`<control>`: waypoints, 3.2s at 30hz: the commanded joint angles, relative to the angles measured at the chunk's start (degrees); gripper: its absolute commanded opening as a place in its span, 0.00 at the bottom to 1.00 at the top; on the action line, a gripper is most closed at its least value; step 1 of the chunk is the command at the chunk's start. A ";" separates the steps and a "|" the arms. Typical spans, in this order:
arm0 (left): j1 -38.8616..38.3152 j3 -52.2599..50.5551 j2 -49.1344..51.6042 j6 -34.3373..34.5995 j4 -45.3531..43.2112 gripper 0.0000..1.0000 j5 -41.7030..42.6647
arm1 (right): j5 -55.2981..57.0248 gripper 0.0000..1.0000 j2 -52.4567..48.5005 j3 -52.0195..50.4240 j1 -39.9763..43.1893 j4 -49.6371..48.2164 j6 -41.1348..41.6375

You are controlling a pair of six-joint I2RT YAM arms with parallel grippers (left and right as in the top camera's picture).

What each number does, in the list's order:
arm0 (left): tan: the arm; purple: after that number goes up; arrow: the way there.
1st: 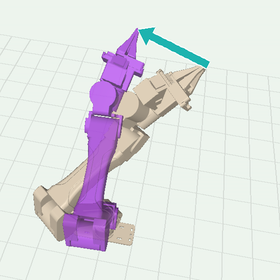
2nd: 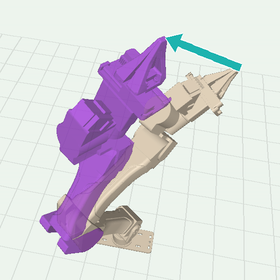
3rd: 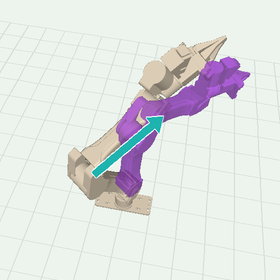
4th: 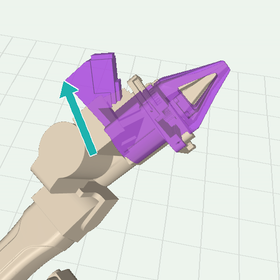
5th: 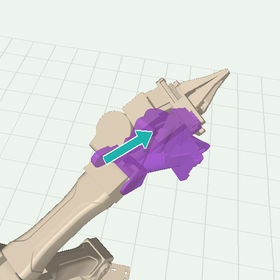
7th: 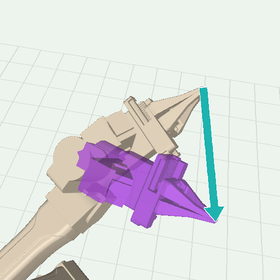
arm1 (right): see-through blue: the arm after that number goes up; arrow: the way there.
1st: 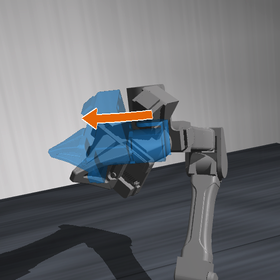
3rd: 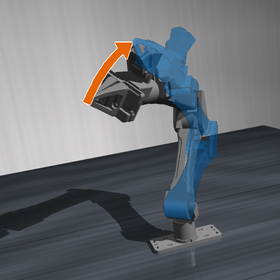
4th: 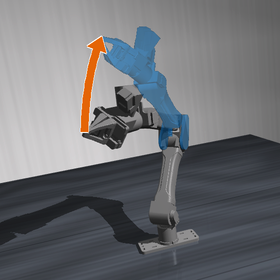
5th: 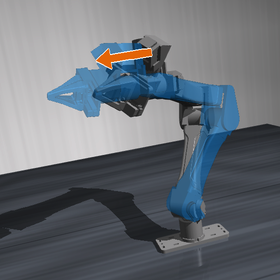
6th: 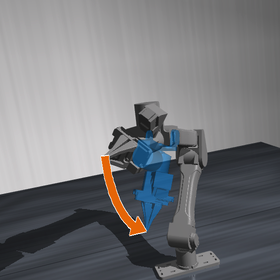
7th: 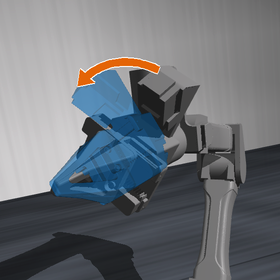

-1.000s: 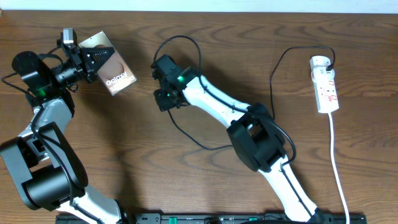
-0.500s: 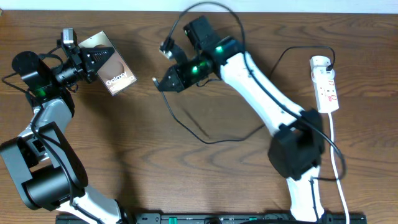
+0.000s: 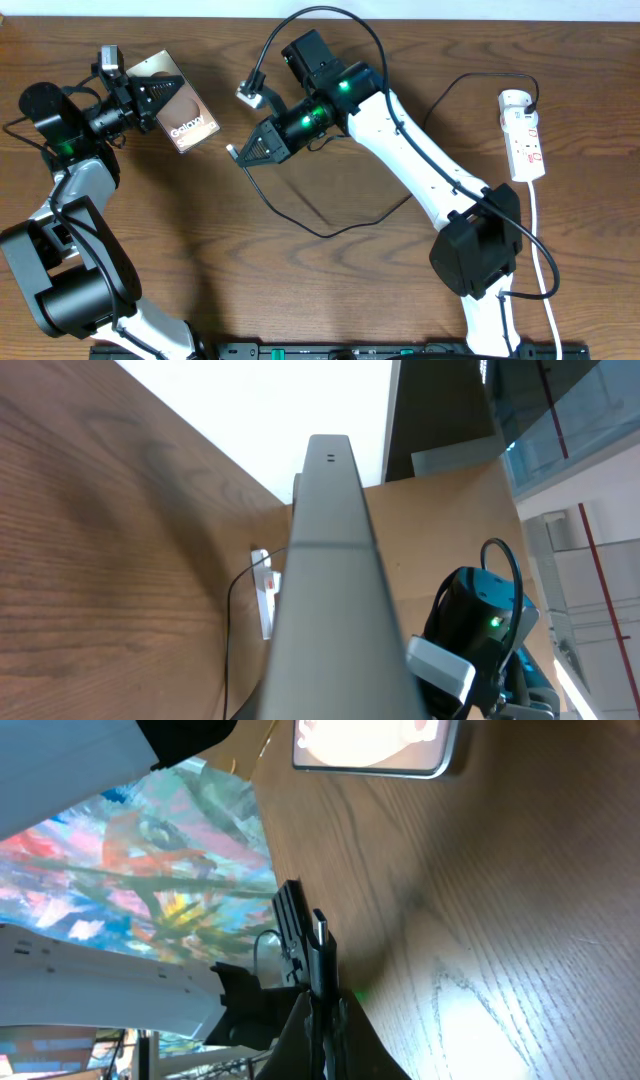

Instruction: Plug charger to phone and switch on socket

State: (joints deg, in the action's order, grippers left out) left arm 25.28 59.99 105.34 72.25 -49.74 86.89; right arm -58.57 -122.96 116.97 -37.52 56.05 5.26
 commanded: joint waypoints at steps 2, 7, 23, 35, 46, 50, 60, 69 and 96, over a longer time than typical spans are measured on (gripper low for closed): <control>-0.26 1.75 -0.52 0.94 -0.52 0.07 0.55 | -0.22 0.01 -0.90 -1.64 -1.53 -2.43 3.48; -1.11 1.75 -0.52 0.90 -0.55 0.07 0.57 | -2.34 0.01 -2.67 -2.36 -2.49 -7.89 7.17; -1.14 1.75 -0.52 0.90 -0.55 0.07 0.59 | -3.80 0.01 -4.02 -2.36 -2.21 -13.68 13.22; -1.14 1.75 -0.52 0.85 -0.55 0.08 0.59 | -8.11 0.01 -5.68 -2.36 -1.79 -16.46 13.31; -1.14 1.75 -0.52 0.85 -0.57 0.08 0.61 | -9.11 0.01 -5.70 -2.38 -0.31 -17.00 13.40; -1.14 1.75 -0.52 0.87 -0.57 0.07 0.59 | -9.11 0.01 -5.70 -2.38 0.00 -16.90 13.38; -1.14 1.75 -0.52 0.87 -0.57 0.07 0.59 | -9.20 0.01 -6.38 -2.38 -0.09 -16.83 13.40; -1.14 1.75 -0.52 0.85 -0.57 0.07 0.59 | -12.94 0.01 -7.93 -2.38 -0.72 -19.23 13.40; -1.14 1.75 -0.52 0.85 -0.57 0.07 0.57 | -16.57 0.01 -7.93 -2.38 -0.83 -22.23 15.10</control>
State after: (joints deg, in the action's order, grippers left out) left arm 24.12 59.99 105.34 72.42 -49.76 86.89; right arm -73.65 -130.89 114.72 -37.69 33.98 19.35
